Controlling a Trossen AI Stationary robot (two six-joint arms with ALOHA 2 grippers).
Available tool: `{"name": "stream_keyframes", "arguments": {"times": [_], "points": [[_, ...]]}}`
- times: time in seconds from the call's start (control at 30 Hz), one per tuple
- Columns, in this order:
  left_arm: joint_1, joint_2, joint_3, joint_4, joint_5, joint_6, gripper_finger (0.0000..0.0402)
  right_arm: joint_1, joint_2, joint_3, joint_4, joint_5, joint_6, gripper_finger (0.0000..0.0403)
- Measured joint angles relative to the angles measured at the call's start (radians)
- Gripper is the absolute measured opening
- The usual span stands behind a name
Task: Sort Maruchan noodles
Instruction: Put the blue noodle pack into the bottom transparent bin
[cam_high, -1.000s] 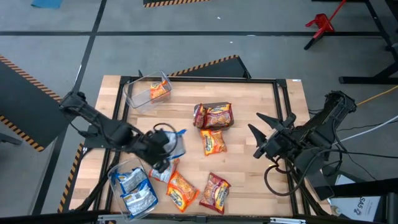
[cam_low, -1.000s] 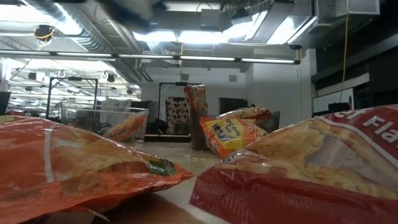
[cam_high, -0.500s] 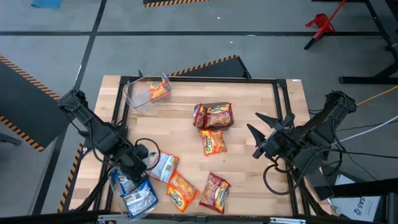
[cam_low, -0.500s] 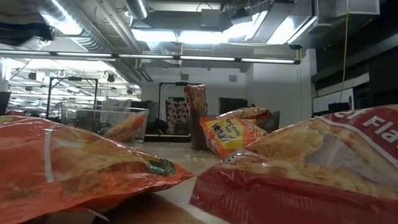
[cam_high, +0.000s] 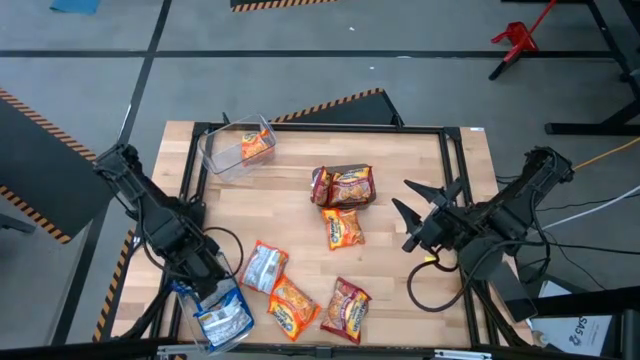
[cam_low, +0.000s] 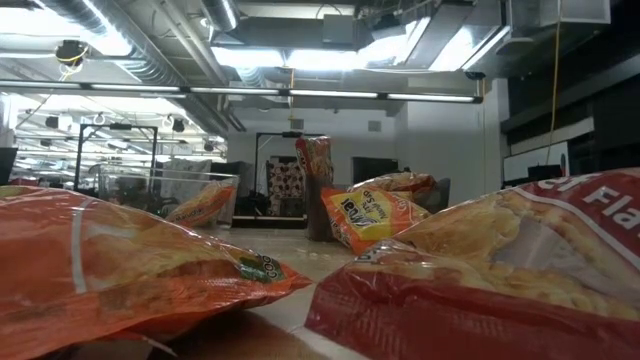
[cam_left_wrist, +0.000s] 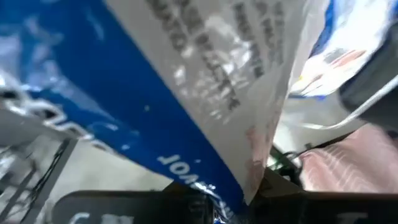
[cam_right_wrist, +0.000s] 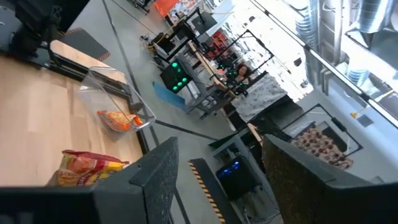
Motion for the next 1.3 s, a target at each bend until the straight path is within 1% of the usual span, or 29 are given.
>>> {"name": "stream_keyframes", "arguments": {"times": [0.13,0.4,0.5,0.57,0.63,0.77,0.9,0.97,1.03,1.2,1.3], "points": [[-0.026,0.0,0.0,-0.076,0.055,-0.019,0.0014,-0.014,0.002,0.0,-0.046,-0.033,0.062,0.0218],[-0.076,0.023,0.0,-0.154,0.053,-0.071,0.0014,-0.074,0.002,-0.001,-0.143,-0.126,0.181,0.0218],[-0.082,0.056,0.0,-0.154,0.088,-0.041,0.0014,-0.1,0.002,-0.001,-0.156,-0.147,0.196,0.0218],[-0.082,0.089,0.002,-0.155,0.122,0.0,0.0014,-0.115,0.002,-0.001,-0.155,-0.162,0.201,0.0218],[-0.082,0.132,0.028,-0.171,0.135,0.052,0.0014,-0.125,0.002,-0.001,-0.155,-0.173,0.201,0.0218],[-0.071,0.205,0.109,-0.169,0.105,0.112,0.0014,-0.143,0.002,-0.001,-0.152,-0.195,0.202,0.0218],[-0.052,0.252,0.182,-0.169,-0.015,0.096,0.0014,-0.151,0.002,-0.001,-0.151,-0.217,0.202,0.0218],[-0.046,0.267,0.192,-0.17,-0.051,0.088,0.0014,-0.151,0.002,-0.001,-0.15,-0.217,0.202,0.0218],[-0.041,0.281,0.189,-0.17,-0.05,0.091,0.0014,-0.15,0.002,-0.001,-0.152,-0.219,0.202,0.0218],[-0.054,0.312,0.166,-0.17,0.012,0.136,0.0014,-0.149,0.002,-0.001,-0.168,-0.235,0.202,0.0218],[-0.058,0.322,0.153,-0.17,0.016,0.136,0.0014,-0.149,0.002,-0.001,-0.194,-0.245,0.227,0.0218]]}}
